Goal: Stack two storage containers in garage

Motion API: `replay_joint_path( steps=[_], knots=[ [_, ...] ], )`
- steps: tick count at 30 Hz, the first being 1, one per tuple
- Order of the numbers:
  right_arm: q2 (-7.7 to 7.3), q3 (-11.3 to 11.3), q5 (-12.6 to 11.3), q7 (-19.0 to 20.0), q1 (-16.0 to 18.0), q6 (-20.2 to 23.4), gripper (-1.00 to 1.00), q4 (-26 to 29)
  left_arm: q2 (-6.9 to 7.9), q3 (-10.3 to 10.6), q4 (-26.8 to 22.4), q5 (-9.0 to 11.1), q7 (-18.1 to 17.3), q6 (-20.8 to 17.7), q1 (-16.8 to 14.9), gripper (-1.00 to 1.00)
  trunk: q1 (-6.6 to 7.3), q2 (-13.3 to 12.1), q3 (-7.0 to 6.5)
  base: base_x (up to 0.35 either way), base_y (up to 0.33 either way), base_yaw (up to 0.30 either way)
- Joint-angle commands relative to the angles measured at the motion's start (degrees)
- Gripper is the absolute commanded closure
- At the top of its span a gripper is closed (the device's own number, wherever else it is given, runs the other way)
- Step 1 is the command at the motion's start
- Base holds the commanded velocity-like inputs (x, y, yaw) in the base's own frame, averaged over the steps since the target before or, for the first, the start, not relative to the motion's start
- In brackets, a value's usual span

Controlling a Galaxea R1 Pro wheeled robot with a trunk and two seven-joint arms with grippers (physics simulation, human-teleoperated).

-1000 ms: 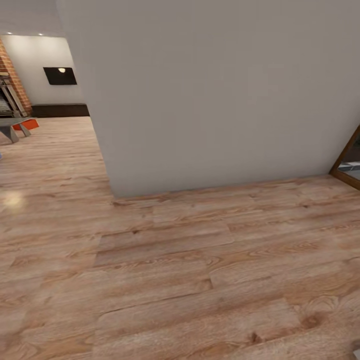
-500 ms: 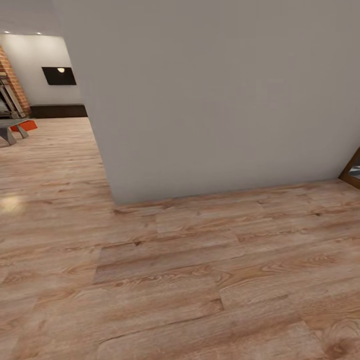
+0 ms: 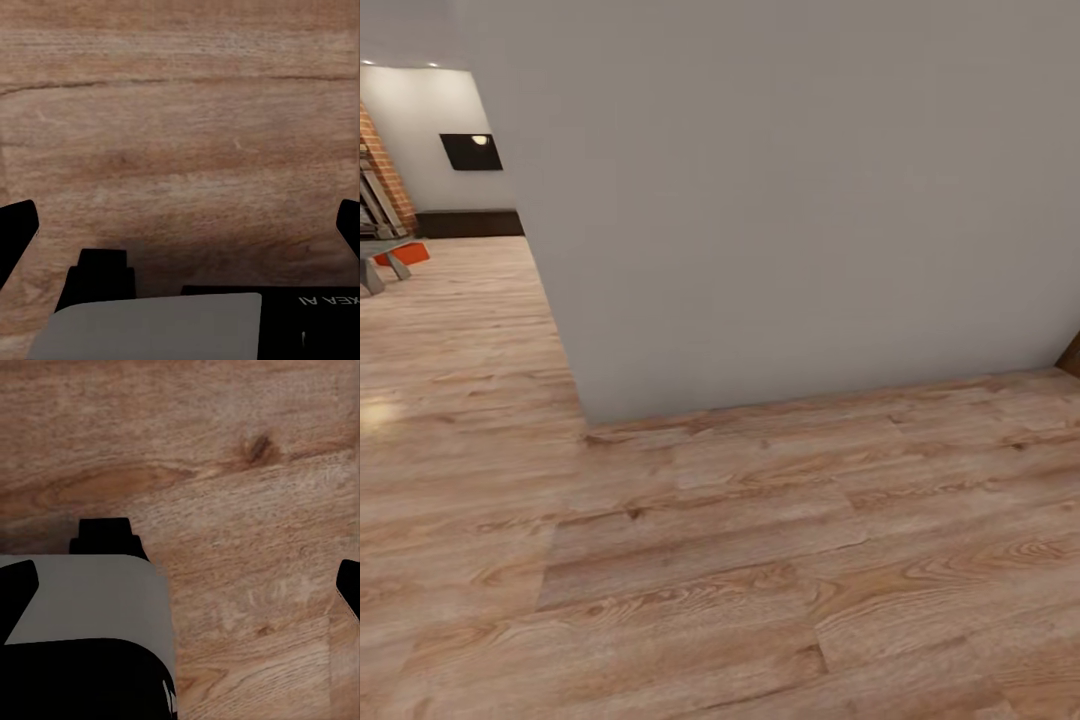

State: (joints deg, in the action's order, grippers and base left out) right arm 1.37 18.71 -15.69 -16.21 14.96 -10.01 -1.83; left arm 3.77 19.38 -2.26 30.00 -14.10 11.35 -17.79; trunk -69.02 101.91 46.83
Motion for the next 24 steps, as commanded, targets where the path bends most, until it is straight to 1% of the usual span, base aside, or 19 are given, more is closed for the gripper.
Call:
replay_joint_path(
  steps=[1, 24],
  knots=[
    [0.04, 0.5, -0.6, 0.0, 0.1, -0.4, -1.00, -0.2, 0.01, 0.5, 0.1, 0.6, -0.2, 0.2, 0.0, -1.00, -0.03, 0.0, 0.05, 0.342, 0.005, 0.000],
    [0.18, 0.5, -0.6, 0.0, 0.1, -0.4, -1.00, 0.1, 0.09, 0.5, 0.1, 0.6, -0.2, 0.2, 0.0, -1.00, -0.03, 0.0, 0.05, 0.342, 0.001, 0.000]
  ],
)
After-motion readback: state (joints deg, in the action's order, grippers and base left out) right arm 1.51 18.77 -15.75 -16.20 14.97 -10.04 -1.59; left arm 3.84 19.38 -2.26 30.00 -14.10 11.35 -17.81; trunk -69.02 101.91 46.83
